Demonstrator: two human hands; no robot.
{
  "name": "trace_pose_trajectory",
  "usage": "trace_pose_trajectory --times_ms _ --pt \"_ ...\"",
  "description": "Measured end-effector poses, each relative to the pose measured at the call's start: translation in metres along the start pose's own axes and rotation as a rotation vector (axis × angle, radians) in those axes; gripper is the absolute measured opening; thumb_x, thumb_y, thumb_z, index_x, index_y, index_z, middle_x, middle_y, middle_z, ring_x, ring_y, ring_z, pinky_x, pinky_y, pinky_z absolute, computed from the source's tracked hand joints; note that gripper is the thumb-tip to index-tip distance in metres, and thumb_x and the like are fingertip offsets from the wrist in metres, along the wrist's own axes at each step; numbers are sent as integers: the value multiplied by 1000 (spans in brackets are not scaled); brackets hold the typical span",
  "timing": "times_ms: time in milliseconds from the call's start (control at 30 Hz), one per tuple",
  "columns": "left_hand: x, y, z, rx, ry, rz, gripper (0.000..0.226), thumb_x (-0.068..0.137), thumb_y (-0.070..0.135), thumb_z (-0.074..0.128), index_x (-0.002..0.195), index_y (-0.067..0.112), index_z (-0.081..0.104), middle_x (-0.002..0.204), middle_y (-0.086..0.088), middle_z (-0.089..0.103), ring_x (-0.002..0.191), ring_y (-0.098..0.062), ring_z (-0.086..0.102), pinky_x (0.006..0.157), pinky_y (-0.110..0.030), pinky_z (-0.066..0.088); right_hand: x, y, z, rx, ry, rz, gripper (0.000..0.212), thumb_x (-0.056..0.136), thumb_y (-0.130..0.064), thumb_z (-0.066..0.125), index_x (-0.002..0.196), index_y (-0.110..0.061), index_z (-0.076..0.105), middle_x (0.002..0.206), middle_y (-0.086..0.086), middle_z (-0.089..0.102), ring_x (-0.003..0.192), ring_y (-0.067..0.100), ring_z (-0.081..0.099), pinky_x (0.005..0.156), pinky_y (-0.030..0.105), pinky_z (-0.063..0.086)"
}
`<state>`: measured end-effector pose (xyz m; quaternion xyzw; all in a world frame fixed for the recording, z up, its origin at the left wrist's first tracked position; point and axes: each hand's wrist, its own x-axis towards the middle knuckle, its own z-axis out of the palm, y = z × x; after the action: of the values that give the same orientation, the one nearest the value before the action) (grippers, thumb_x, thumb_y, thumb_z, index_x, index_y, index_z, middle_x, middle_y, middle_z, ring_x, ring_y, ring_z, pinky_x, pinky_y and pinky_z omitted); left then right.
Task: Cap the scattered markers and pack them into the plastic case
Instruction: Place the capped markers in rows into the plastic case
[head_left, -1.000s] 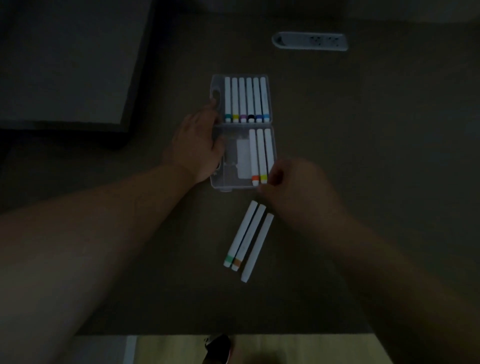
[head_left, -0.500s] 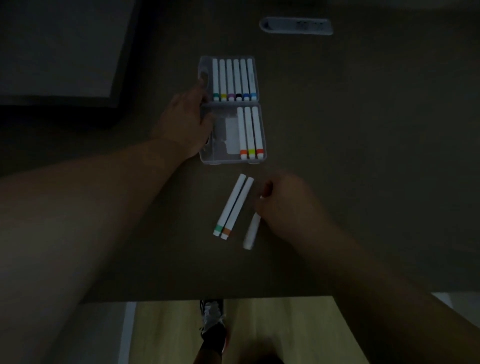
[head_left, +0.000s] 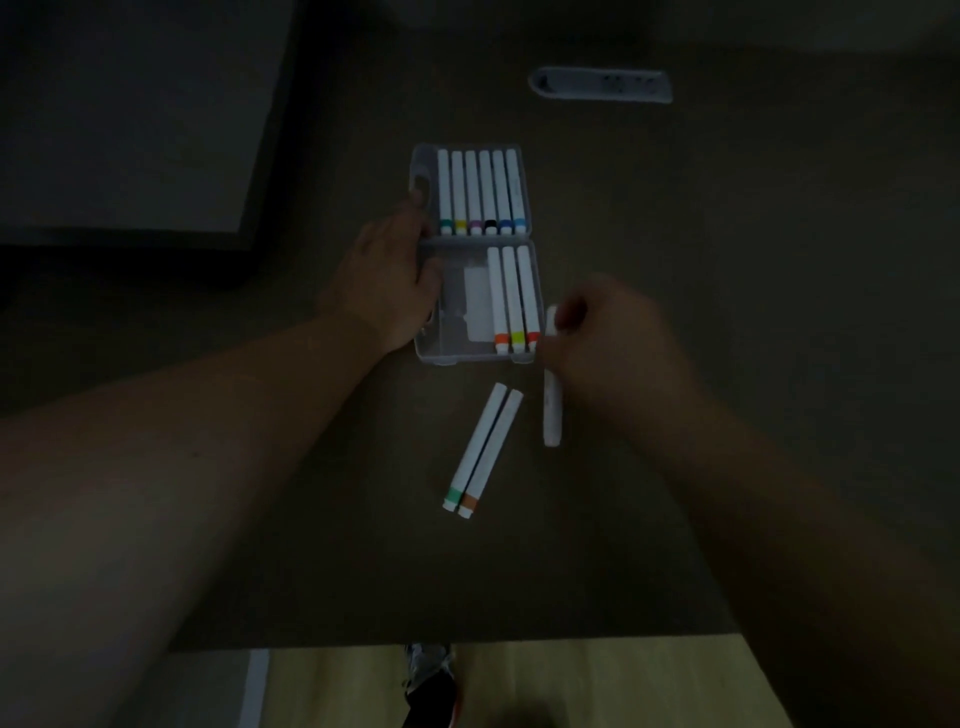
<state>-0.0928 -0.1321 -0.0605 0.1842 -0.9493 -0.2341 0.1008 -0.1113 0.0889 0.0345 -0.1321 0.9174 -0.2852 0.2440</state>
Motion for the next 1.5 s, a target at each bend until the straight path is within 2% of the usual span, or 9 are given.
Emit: trace_pose_trajectory --times_ms 100,233,367,600,1033,1233,1367,1433,1500 --pt "0 -2 1 -7 -5 13 46 96 39 51 139 24 44 138 1 54 128 -17 49 104 -44 48 28 -19 -1 -11 25 -116 23 88 -22 68 106 -24 54 93 -8 53 89 9 57 80 32 54" --pt "2 -5 1 -7 6 34 44 96 39 50 137 21 46 135 1 56 125 -15 51 102 -42 48 67 -42 9 -138 36 -205 24 85 -19 70 107 -15 60 99 2 59 93 18 61 81 36 56" --pt "3 -5 3 -20 11 39 47 96 38 51 140 21 44 144 1 50 131 -14 46 108 -40 44 91 -48 24 -236 19 -222 25 85 -18 71 107 -11 61 105 6 61 96 20 61 75 28 49" --pt "5 -9 4 -6 -37 34 54 95 43 48 144 21 41 153 0 41 138 -17 40 113 -44 39 103 -49 33 -349 4 -221 34 90 -18 66 123 -10 58 118 9 63 110 24 62 84 28 49" --pt "5 -9 2 -14 -48 40 52 94 41 51 141 19 44 144 0 49 133 -16 45 109 -45 43 113 -49 33 -383 -124 -196 56 91 -16 68 142 -10 46 138 12 54 127 27 52 103 35 43" --pt "5 -9 2 -13 -34 24 50 95 42 50 140 22 45 144 3 49 132 -14 45 107 -45 45 108 -46 33 -306 -74 -221 42 88 -21 70 127 -10 57 120 8 63 114 23 61 89 30 49" --pt "4 -5 0 -24 -20 35 44 94 41 50 135 22 48 140 2 53 129 -13 49 106 -43 46 94 -40 9 -95 -59 -136 21 91 -31 65 108 -20 61 93 -5 59 89 11 63 70 26 51" --pt "4 -4 -1 -29 -22 34 44 94 41 49 134 22 49 139 3 53 128 -13 49 104 -42 47 74 -30 -5 -38 -43 -114 7 92 -32 63 94 -27 58 90 -6 59 80 4 58 64 22 47" --pt "3 -3 -1 -31 -19 37 39 95 40 50 130 24 51 140 2 53 128 -14 49 104 -41 47 48 -19 -10 4 -74 -99 12 92 -31 62 85 -32 53 88 -8 59 79 1 57 62 19 43"
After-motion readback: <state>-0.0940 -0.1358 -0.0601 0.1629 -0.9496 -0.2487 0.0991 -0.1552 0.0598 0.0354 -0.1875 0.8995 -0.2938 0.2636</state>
